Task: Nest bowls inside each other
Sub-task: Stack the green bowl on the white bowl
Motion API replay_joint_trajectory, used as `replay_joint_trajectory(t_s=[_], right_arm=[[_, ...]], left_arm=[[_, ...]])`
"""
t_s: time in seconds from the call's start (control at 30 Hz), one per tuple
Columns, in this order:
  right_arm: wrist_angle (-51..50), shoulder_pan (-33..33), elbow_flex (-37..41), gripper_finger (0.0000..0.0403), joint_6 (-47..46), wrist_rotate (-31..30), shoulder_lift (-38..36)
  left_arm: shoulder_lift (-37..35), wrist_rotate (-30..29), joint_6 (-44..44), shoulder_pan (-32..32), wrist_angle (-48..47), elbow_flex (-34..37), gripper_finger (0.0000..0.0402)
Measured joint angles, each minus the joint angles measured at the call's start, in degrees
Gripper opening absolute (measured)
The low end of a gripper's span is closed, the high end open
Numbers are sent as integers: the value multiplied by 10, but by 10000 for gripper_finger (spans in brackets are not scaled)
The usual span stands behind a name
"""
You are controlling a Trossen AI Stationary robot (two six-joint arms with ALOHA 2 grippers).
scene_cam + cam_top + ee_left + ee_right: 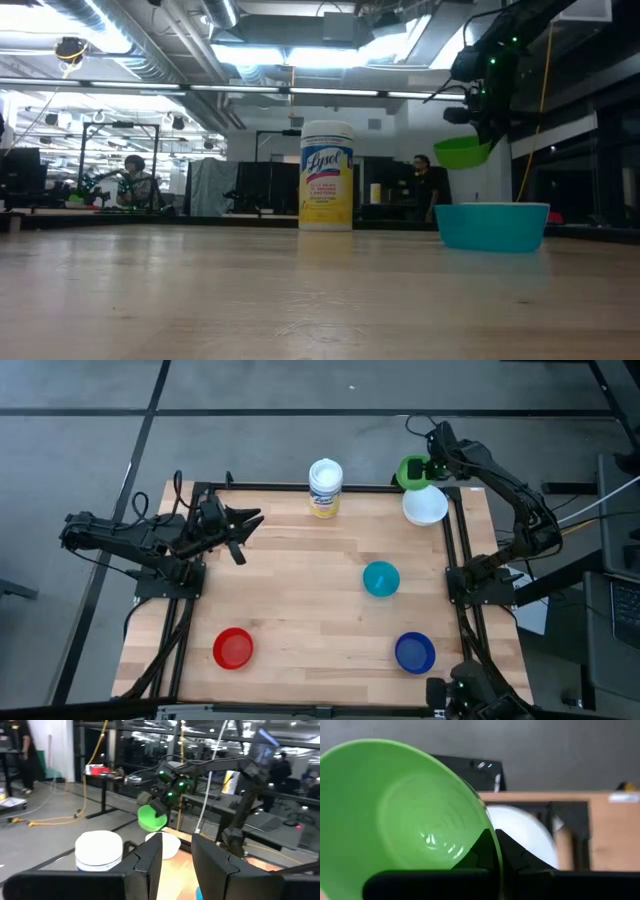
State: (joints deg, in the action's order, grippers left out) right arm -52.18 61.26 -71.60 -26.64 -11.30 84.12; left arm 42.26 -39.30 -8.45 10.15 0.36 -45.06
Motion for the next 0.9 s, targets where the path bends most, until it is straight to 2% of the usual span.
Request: replay_joint_trajectory(t_s=[0.17, 0.33, 0.47, 0.57, 0.63, 0.7, 0.9], right_arm=[[-48, -10, 2, 1, -92, 18, 0], [-63, -18, 11, 1, -146, 23, 1], [-86, -34, 42, 1, -198, 21, -4], [-60, -58, 97, 1, -298, 6, -33], [-1, -64, 146, 1, -368, 2, -63], [49, -57, 181, 1, -408, 4, -93], [47, -19, 241, 1, -460, 5, -154]], left_arm=[[0, 29, 23, 0, 24, 0, 100], [0, 57, 33, 0, 46, 0, 100], [-3, 79, 32, 0, 55, 0, 100], [-4, 89, 32, 0, 54, 0, 100], [-4, 90, 32, 0, 55, 0, 100], [-4, 93, 32, 0, 55, 0, 100], [-10, 108, 17, -1, 50, 0, 100]])
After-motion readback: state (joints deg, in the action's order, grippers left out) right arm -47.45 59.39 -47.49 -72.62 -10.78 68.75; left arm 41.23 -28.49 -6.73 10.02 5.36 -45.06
